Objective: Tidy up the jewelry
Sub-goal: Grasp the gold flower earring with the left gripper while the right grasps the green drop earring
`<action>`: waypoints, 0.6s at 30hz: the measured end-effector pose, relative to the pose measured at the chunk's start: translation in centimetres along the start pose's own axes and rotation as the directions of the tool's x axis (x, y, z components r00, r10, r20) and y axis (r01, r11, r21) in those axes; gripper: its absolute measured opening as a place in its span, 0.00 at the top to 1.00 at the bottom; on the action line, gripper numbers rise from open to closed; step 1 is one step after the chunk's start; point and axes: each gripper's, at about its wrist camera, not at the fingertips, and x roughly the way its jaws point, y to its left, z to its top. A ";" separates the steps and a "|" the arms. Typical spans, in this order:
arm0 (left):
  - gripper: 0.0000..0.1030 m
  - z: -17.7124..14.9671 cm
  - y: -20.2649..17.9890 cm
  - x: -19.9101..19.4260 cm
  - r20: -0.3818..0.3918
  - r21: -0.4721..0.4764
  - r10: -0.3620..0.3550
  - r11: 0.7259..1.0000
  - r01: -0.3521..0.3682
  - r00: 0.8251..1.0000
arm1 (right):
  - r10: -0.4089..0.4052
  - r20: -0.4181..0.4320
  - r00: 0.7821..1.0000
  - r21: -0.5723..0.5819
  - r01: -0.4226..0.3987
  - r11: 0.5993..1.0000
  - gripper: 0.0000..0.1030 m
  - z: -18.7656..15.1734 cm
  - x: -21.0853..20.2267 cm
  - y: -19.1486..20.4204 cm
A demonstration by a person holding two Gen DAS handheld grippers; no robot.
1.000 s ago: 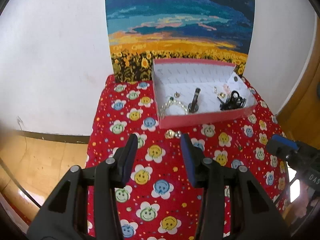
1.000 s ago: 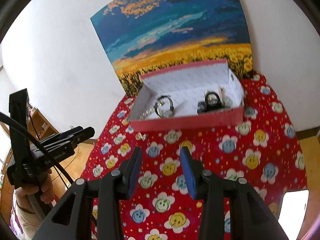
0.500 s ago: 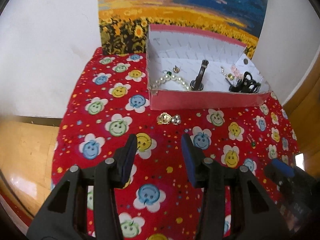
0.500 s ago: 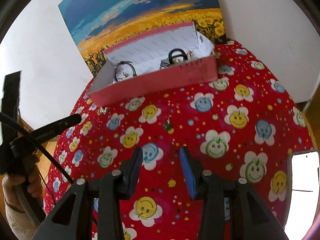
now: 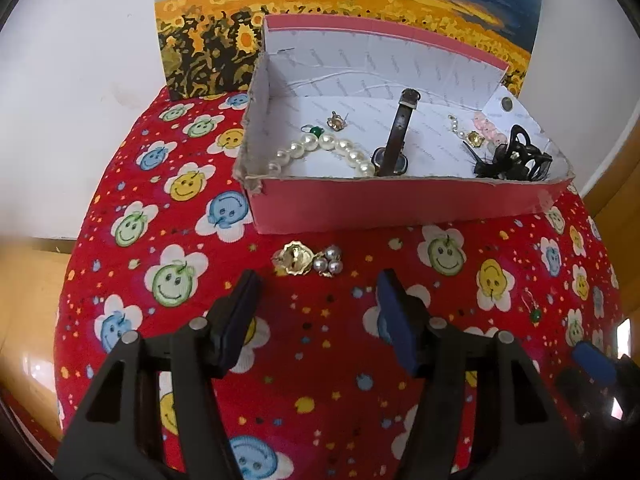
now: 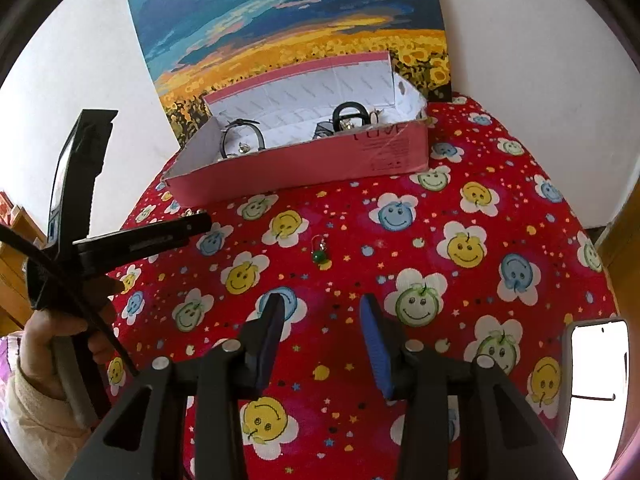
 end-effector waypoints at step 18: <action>0.85 0.0 -0.4 0.3 0.056 0.006 0.033 0.999 -0.033 0.998 | 0.033 -0.004 0.999 0.008 -0.033 0.999 0.59 -0.7 0.8 -0.3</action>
